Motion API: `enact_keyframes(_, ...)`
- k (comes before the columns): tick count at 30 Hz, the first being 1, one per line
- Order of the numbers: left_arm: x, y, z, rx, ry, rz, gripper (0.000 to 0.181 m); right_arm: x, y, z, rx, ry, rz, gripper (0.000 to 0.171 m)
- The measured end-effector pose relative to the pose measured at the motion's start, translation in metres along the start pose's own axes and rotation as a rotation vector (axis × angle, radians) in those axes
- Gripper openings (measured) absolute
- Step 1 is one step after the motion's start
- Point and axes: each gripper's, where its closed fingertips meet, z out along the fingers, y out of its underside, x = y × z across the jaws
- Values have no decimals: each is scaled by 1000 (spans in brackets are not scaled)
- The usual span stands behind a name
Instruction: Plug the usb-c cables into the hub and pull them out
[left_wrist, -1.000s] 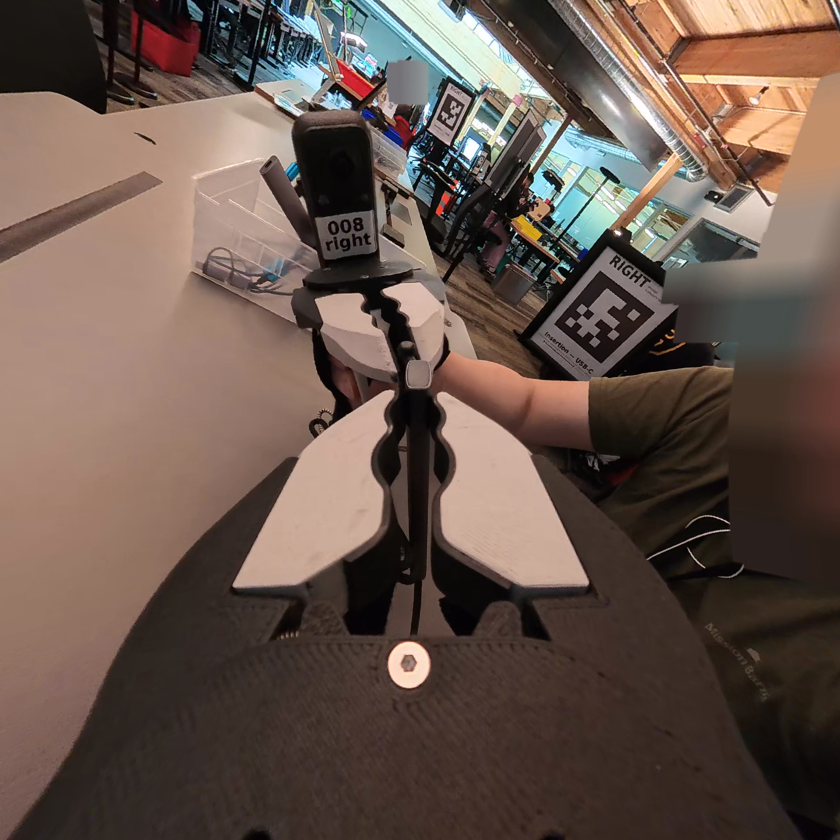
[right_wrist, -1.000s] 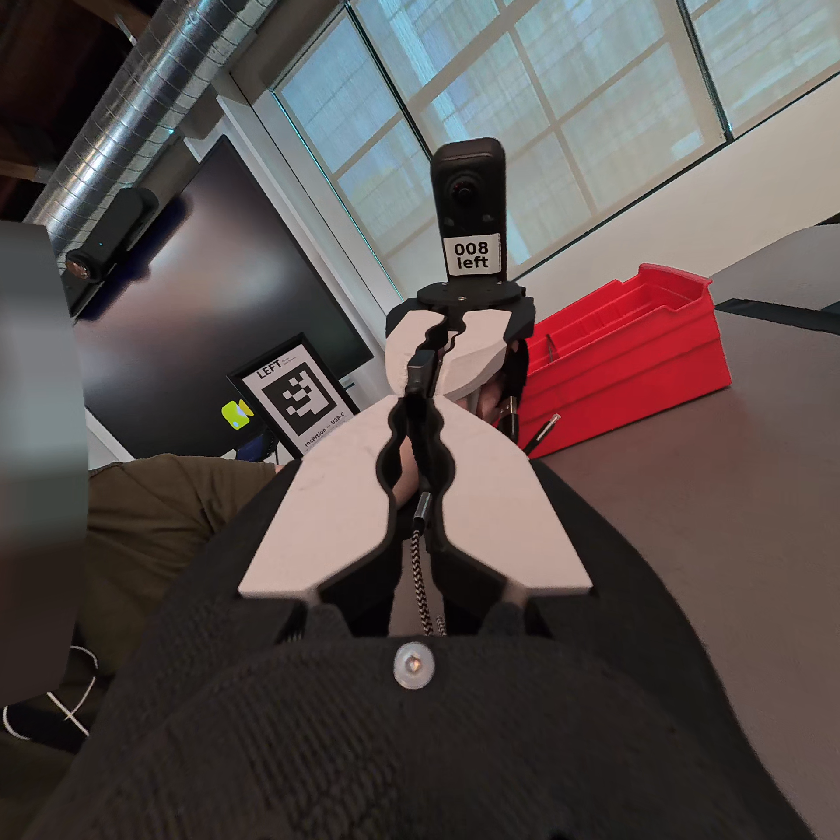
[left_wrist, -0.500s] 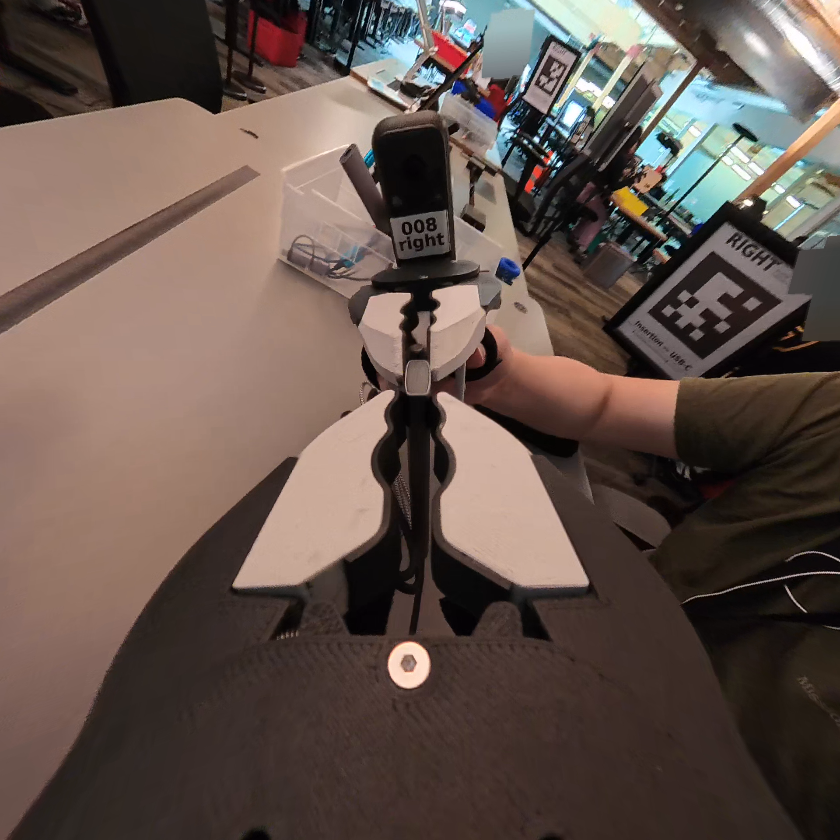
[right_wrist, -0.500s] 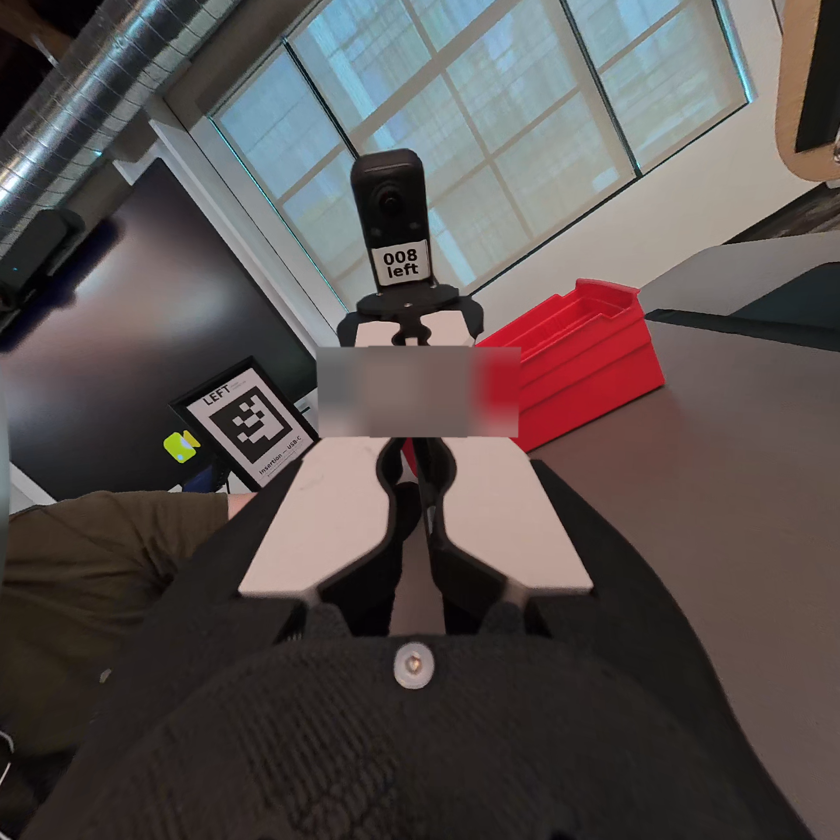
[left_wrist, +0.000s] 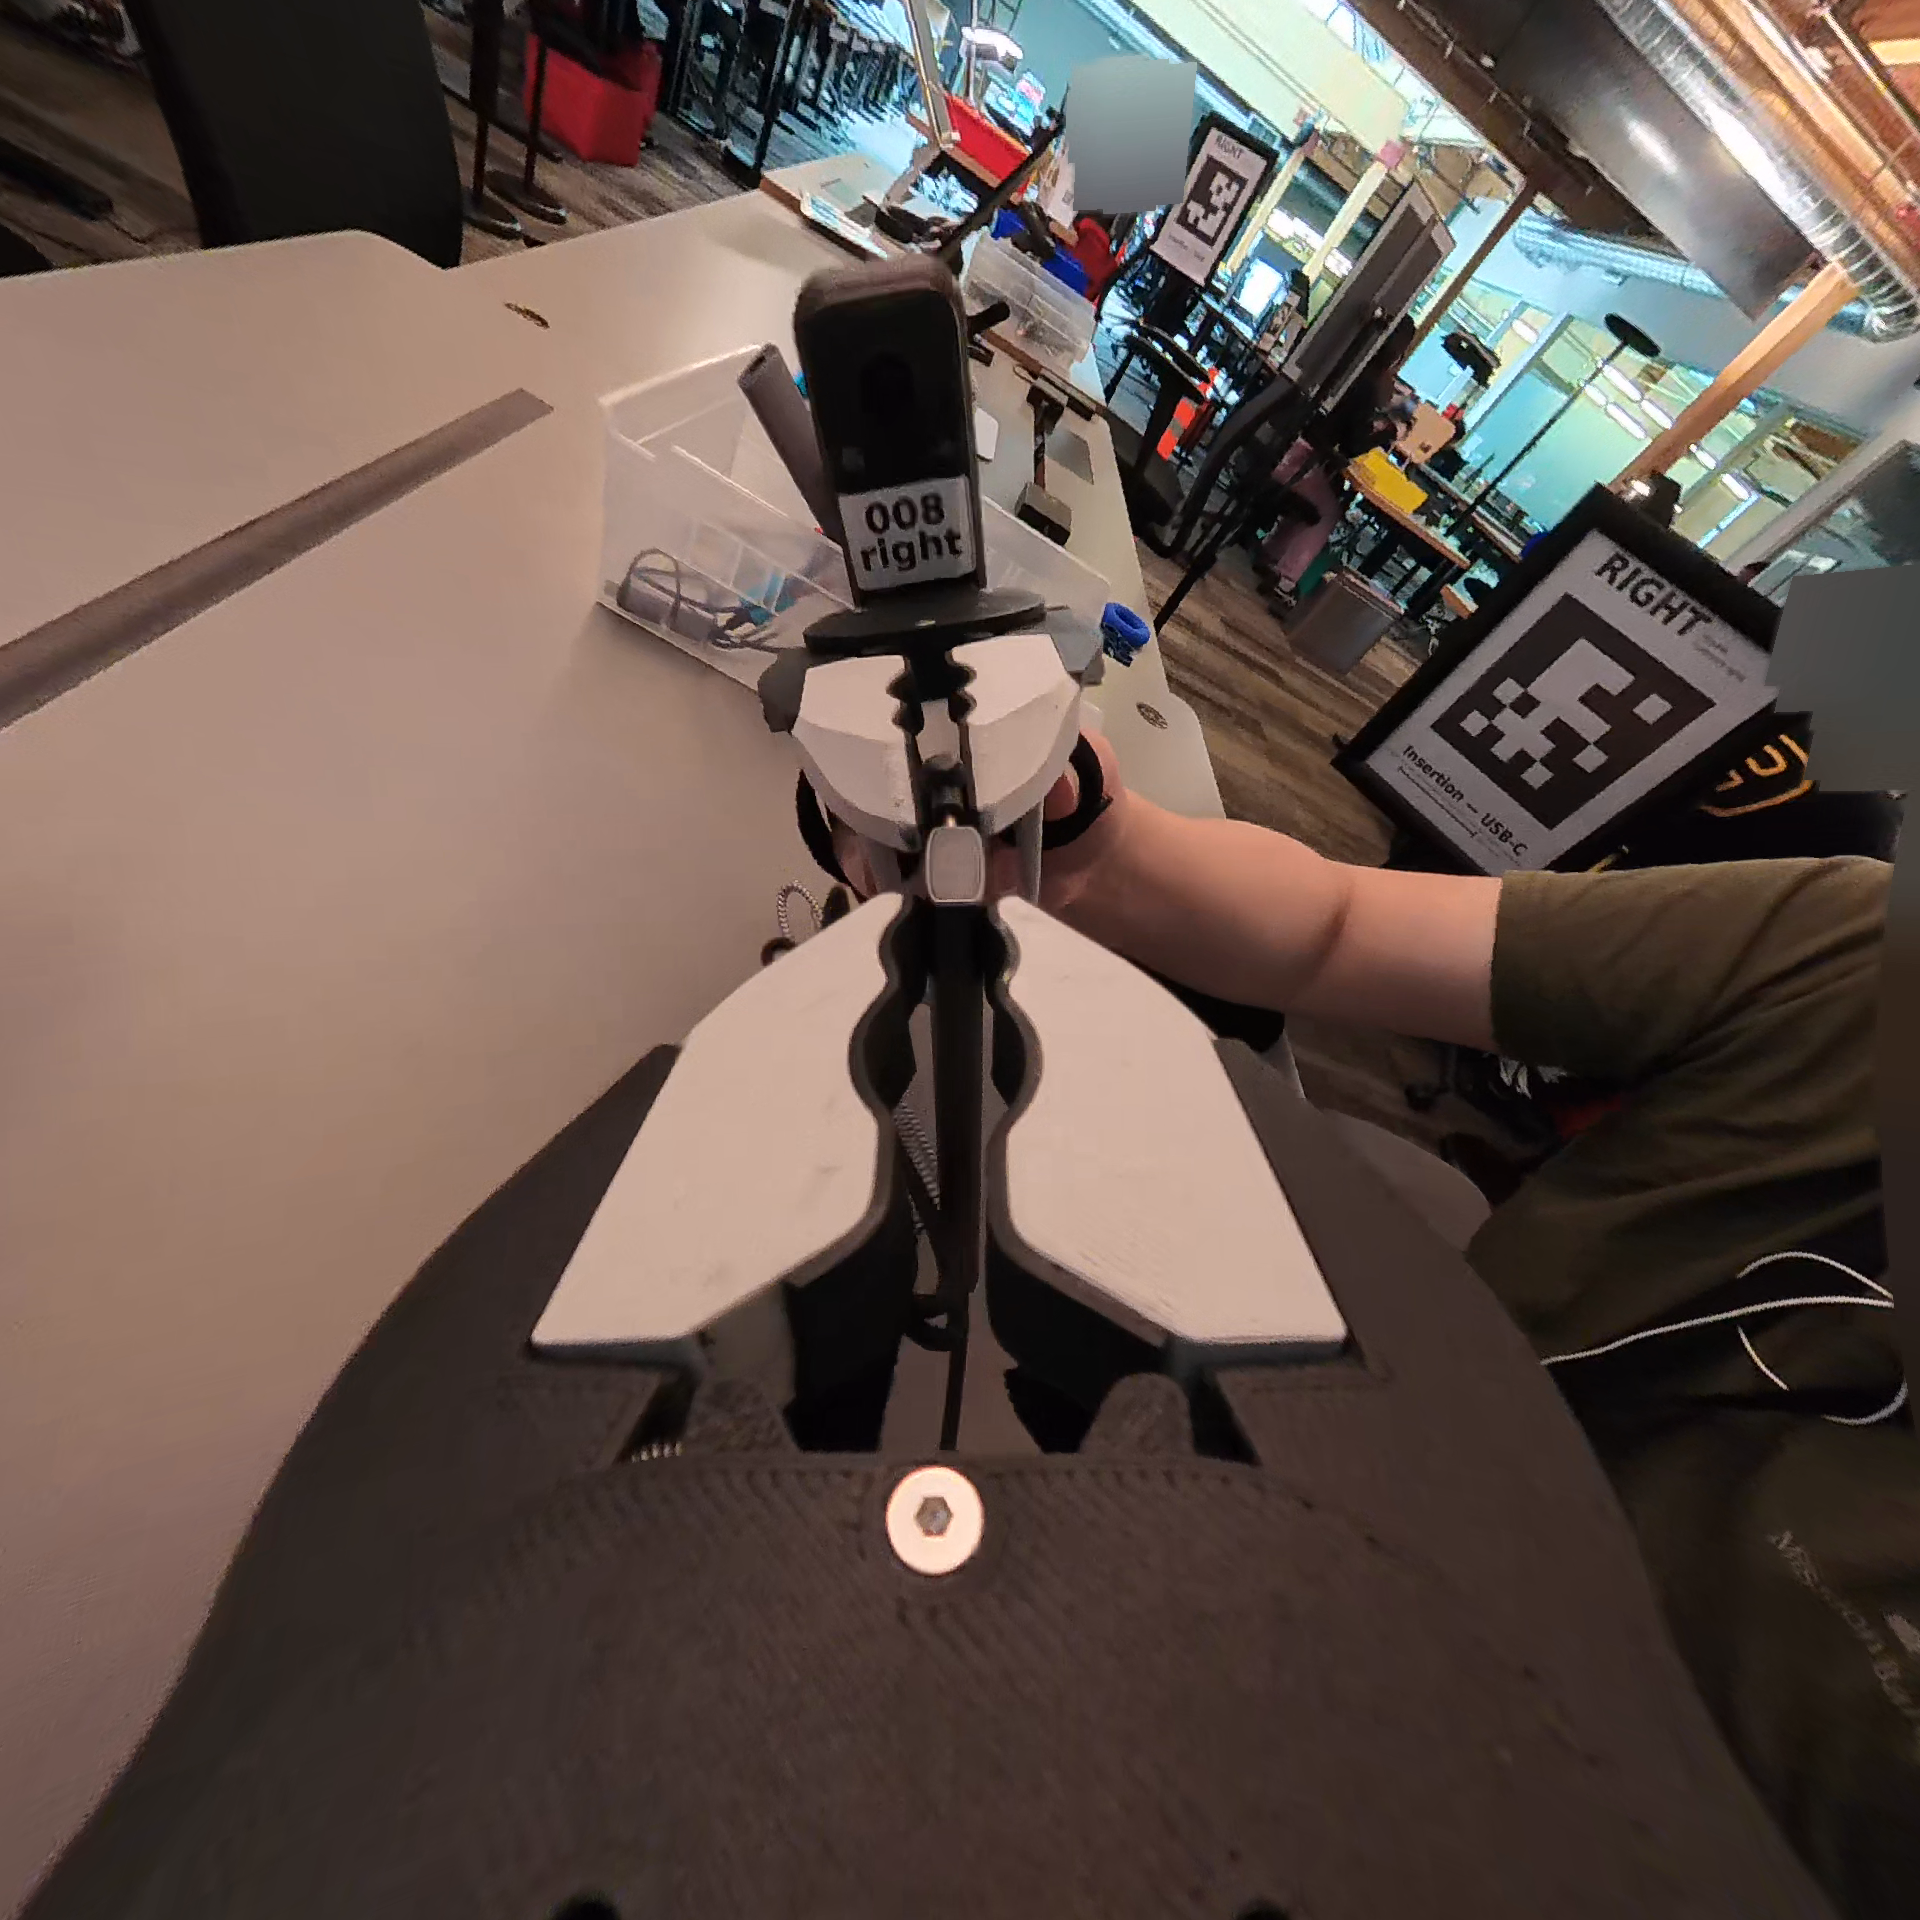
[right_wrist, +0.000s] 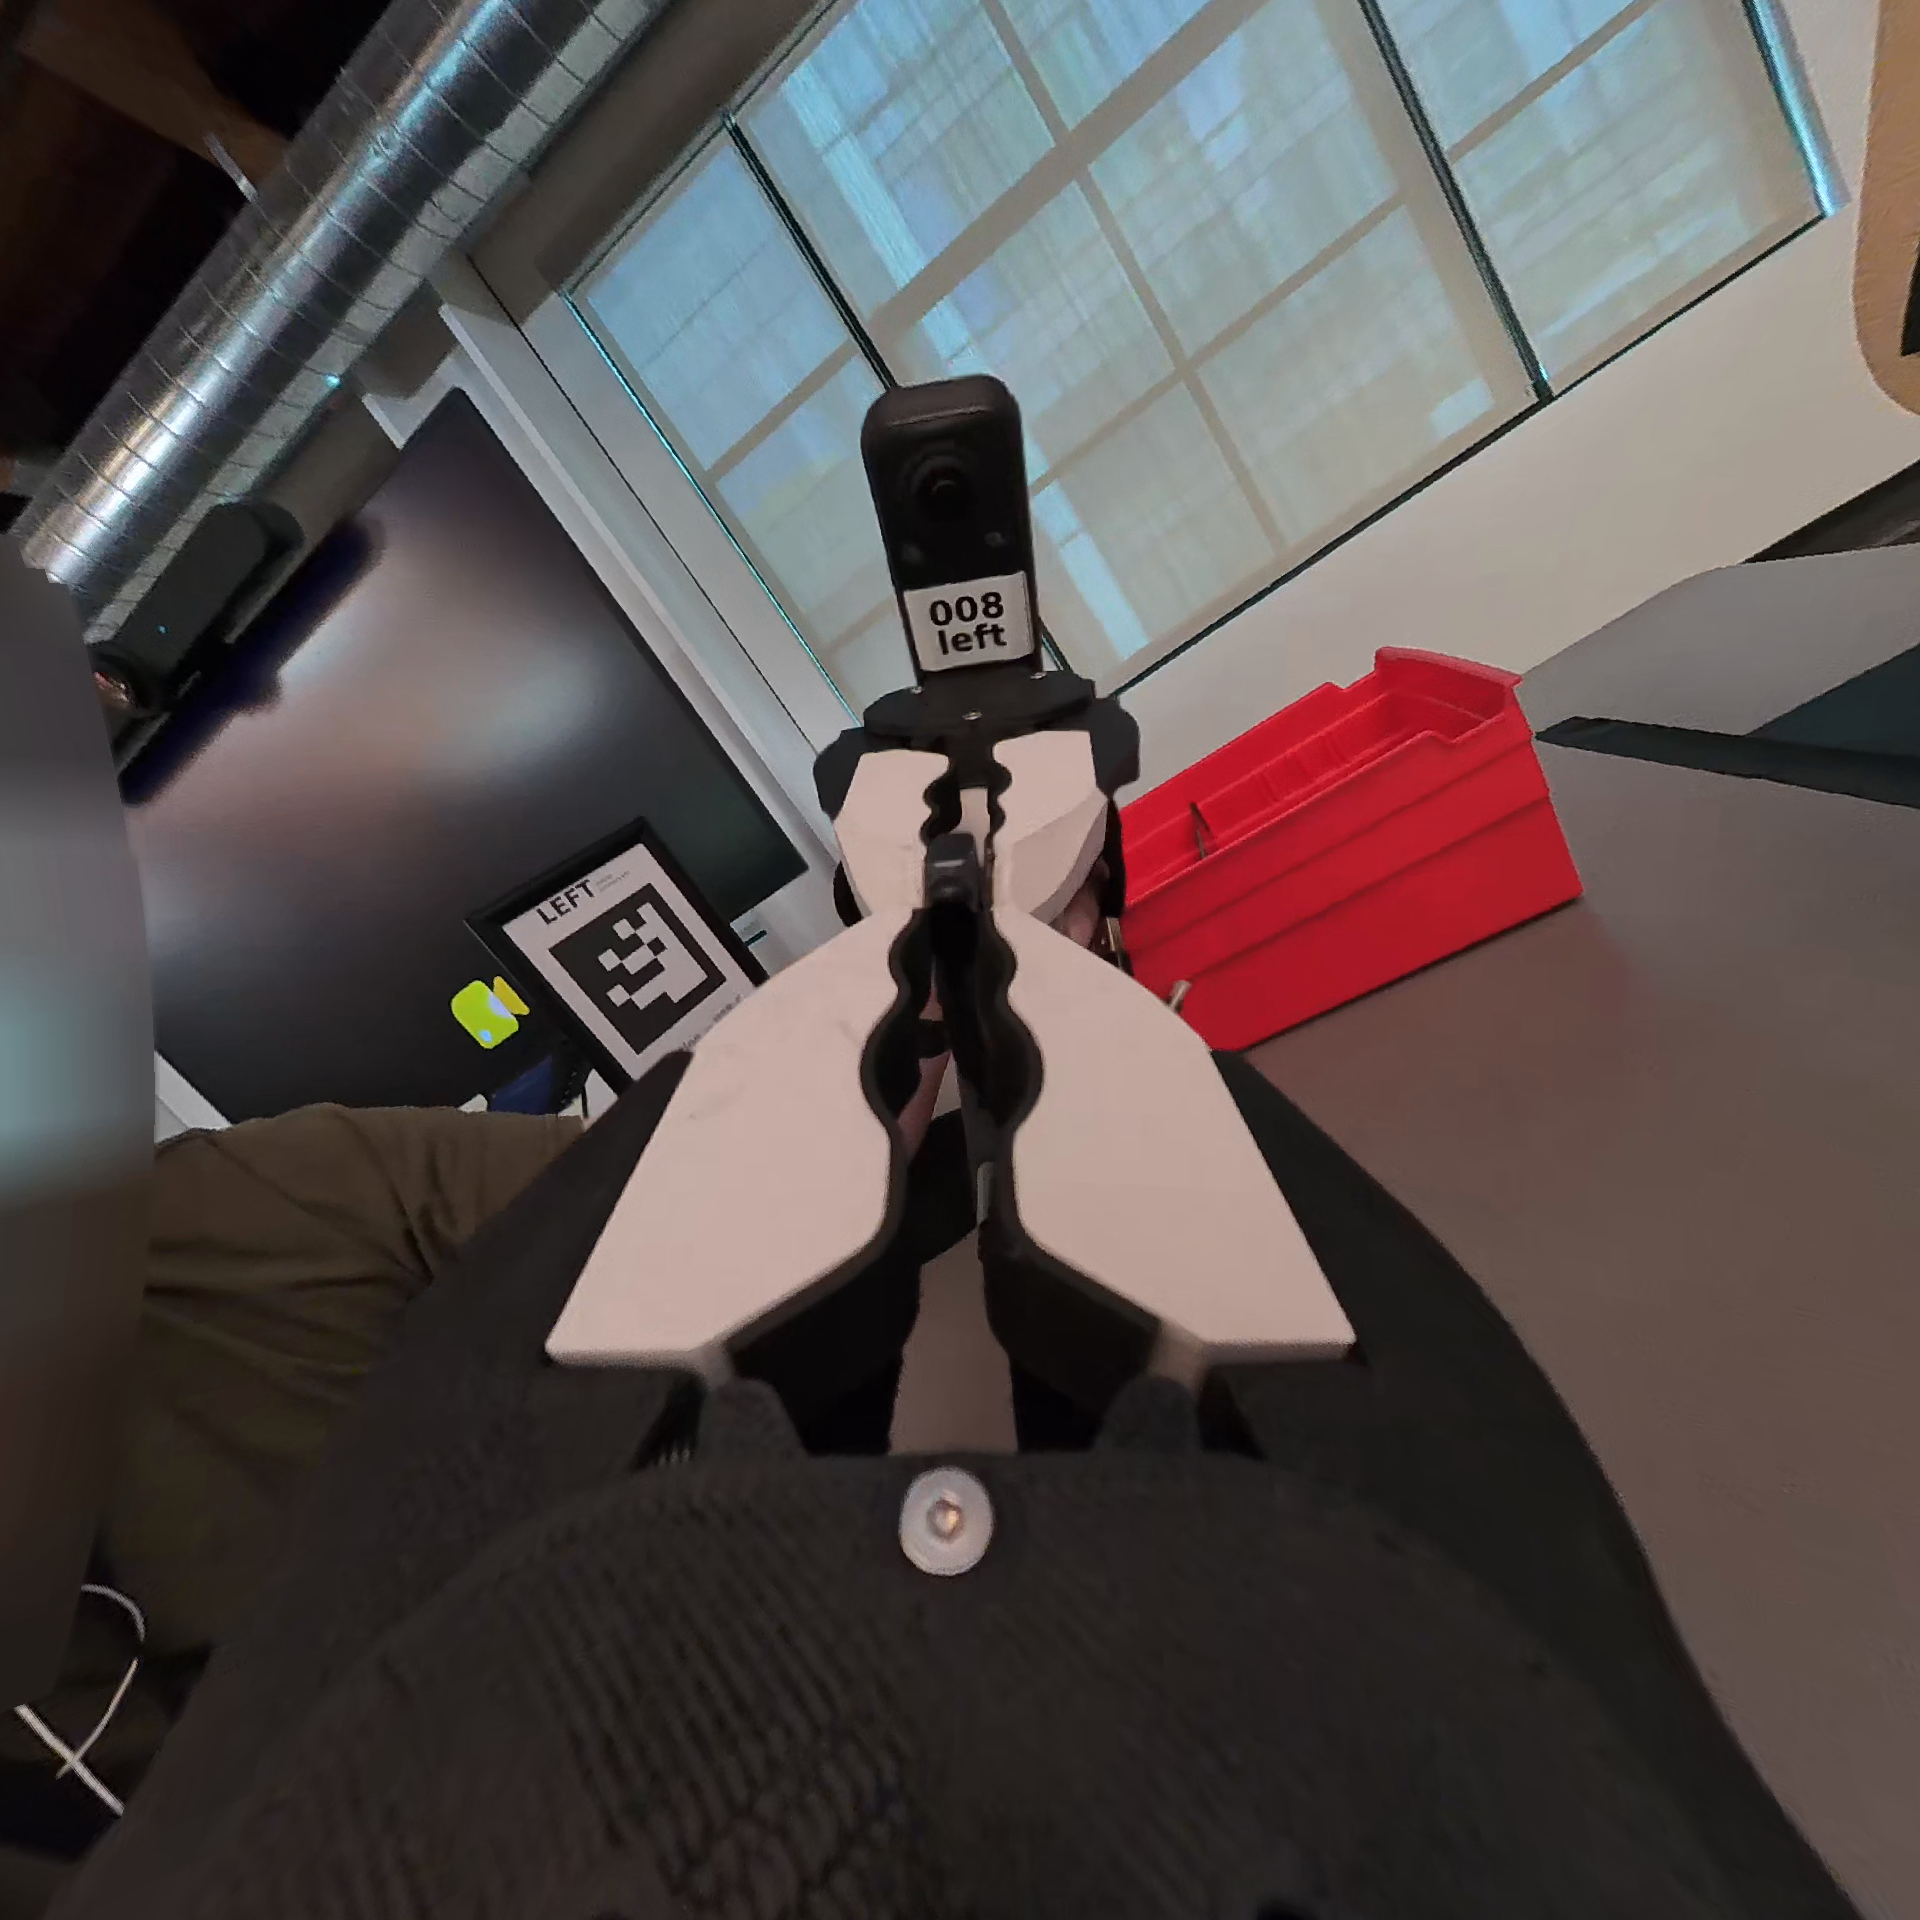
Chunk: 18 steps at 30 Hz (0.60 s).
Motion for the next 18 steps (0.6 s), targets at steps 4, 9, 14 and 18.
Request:
enact_keyframes(4, 1, -1, 3, 1, 1, 13, 9, -1, -1, -1, -22, 6, -26, 9)
enact_keyframes(9, 3, -3, 2, 17, 14, 14, 9, -3, 0, -1, -25, -9, -12, 9)
enact_keyframes(14, 3, -3, 0, 21, 18, 11, 9, -3, 1, 0, -34, -4, -13, 8)
enact_keyframes(18, 6, -5, -1, 40, 56, 2, 9, -3, 1, 1, -27, -2, -11, 8)
